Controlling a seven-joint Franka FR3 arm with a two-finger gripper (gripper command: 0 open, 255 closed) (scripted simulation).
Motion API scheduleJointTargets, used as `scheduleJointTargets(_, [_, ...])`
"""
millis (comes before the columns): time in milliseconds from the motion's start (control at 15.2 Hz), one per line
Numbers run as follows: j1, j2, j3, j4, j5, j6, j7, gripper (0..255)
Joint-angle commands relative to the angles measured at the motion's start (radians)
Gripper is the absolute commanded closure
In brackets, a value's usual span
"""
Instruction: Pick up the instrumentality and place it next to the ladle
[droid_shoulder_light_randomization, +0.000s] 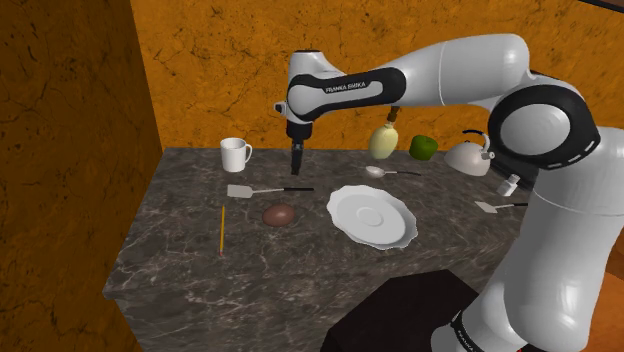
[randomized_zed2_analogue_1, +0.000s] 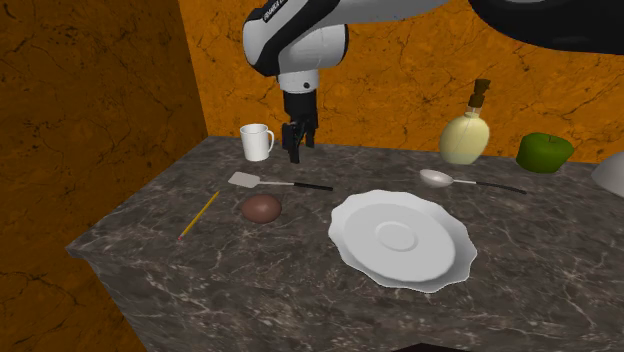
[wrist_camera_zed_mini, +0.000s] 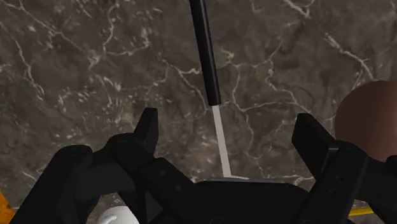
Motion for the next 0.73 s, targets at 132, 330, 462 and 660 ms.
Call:
scheduleJointTargets(132, [0.024, 0.132, 0.028, 0.123, -0.025, -0.010, -0.074, 0])
scheduleJointTargets(330, [0.042, 0.212, 0.045, 0.196, -0.044, -0.015, -0.115, 0])
scheduleJointTargets(462, [0.042, 0.218, 0.045, 0.179, -0.045, 0.009, -0.114, 0])
scheduleJointTargets(660, [0.041, 0.230, 0.044, 0.156, -0.045, 0.043, -0.113, 0])
